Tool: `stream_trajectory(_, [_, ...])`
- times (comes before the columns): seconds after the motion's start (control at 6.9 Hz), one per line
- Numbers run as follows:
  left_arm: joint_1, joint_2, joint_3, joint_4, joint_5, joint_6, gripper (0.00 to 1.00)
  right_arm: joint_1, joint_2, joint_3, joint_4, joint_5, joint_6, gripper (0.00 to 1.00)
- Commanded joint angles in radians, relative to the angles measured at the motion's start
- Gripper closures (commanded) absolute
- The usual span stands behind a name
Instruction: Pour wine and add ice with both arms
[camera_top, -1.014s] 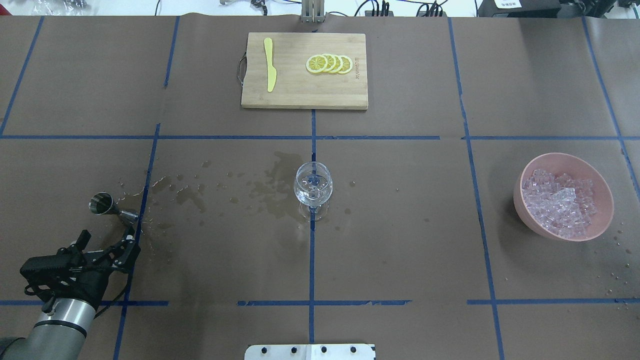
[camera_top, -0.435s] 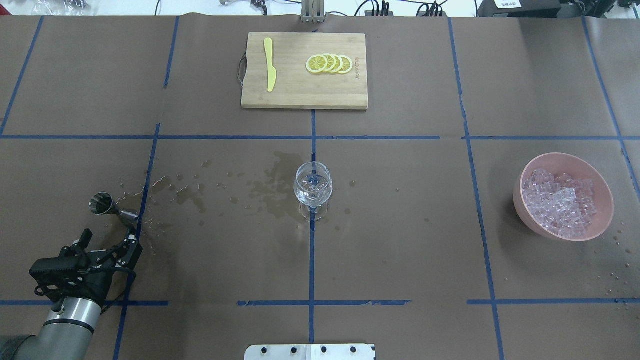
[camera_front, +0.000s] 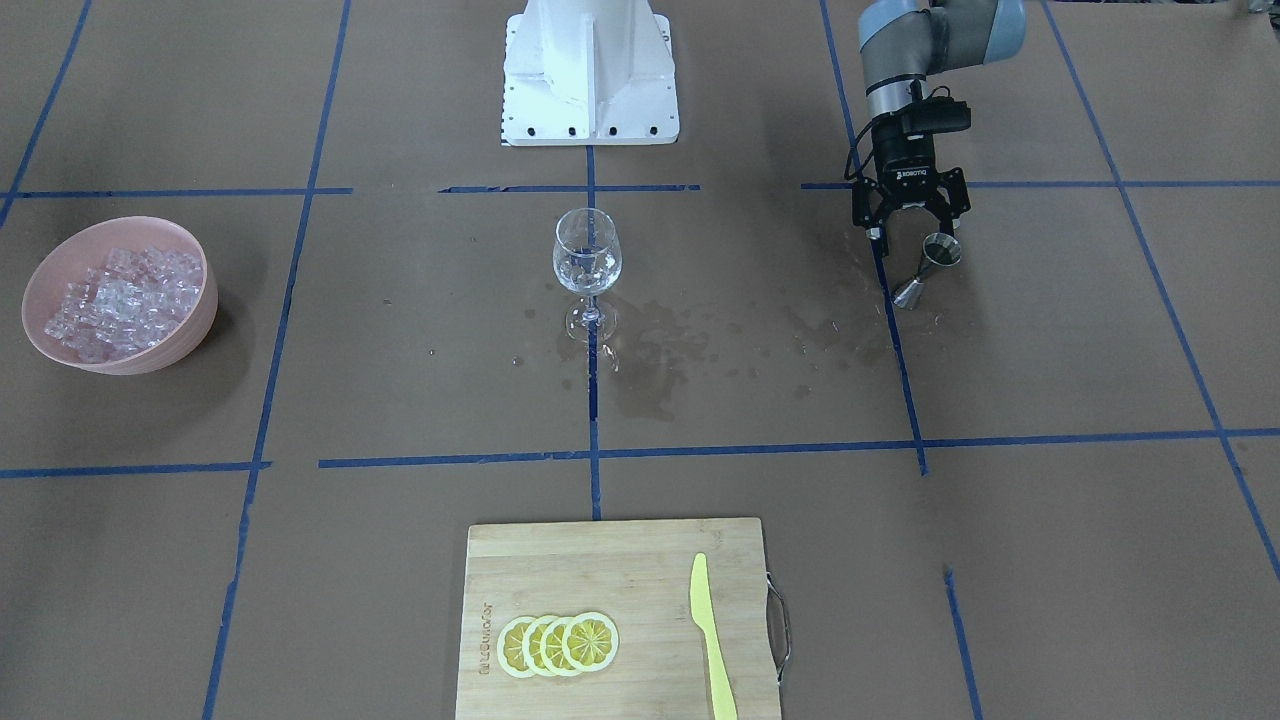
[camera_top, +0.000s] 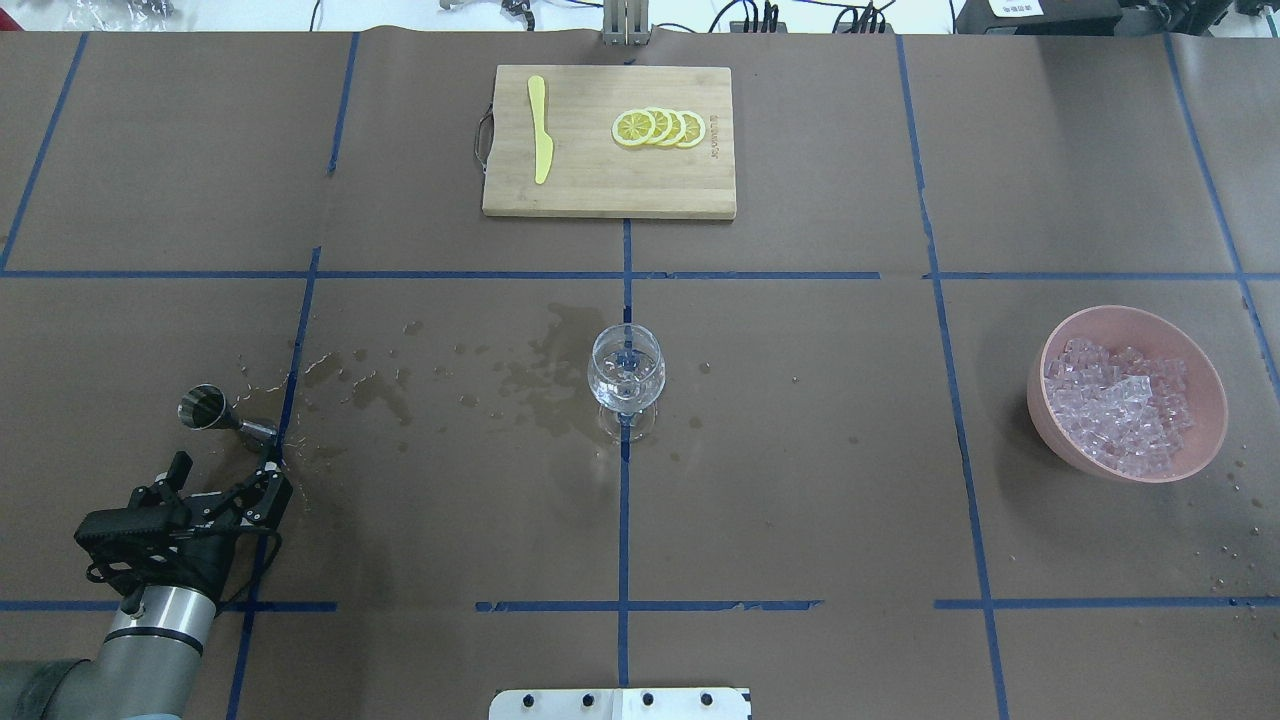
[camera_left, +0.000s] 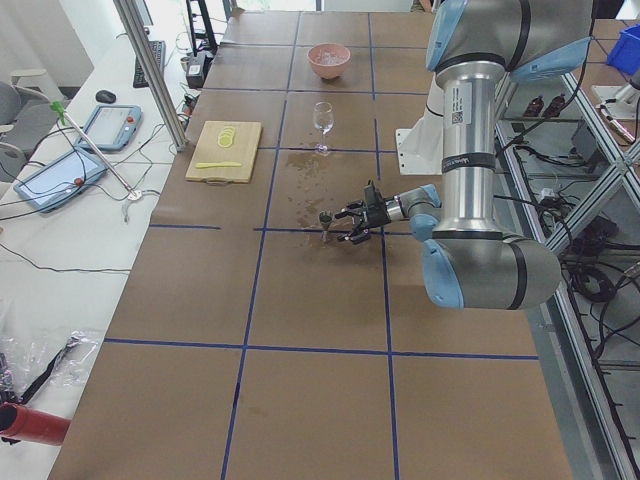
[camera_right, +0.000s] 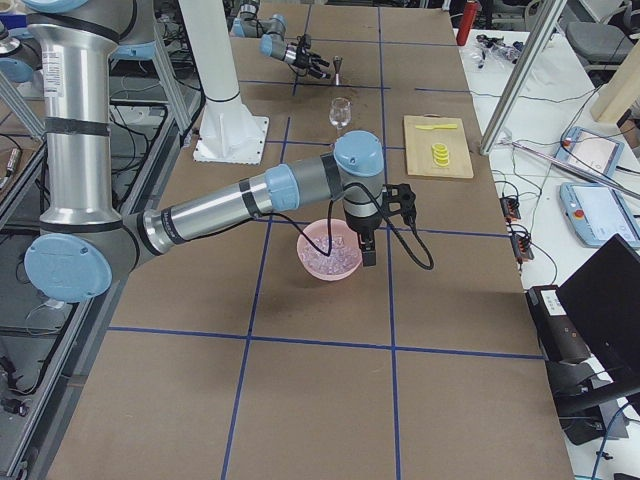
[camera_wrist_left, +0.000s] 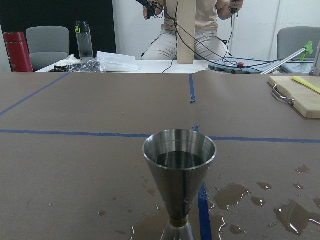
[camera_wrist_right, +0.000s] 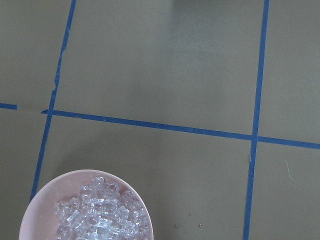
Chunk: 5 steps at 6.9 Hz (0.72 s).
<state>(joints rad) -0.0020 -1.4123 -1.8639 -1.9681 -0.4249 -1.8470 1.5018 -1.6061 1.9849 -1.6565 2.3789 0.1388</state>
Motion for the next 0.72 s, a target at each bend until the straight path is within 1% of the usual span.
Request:
stream_trajectory(0.0, [-0.026, -0.036, 0.028, -0.002, 0.000, 0.006, 0.02, -0.005, 0.000, 0.011, 0.001, -0.004, 0.046, 0.00])
stream_trajectory(0.14, [-0.044, -0.036, 0.029, -0.002, 0.000, 0.011, 0.02, -0.026, -0.002, 0.044, 0.000, -0.006, 0.126, 0.00])
stream_trajectory(0.43, [-0.062, -0.045, 0.052, -0.003, 0.000, 0.008, 0.03, -0.044, -0.005, 0.066, 0.000, -0.001, 0.172, 0.00])
stream_trajectory(0.58, [-0.070, -0.074, 0.069, -0.003, 0.000, 0.009, 0.05, -0.052, -0.005, 0.068, 0.000, 0.000, 0.179, 0.00])
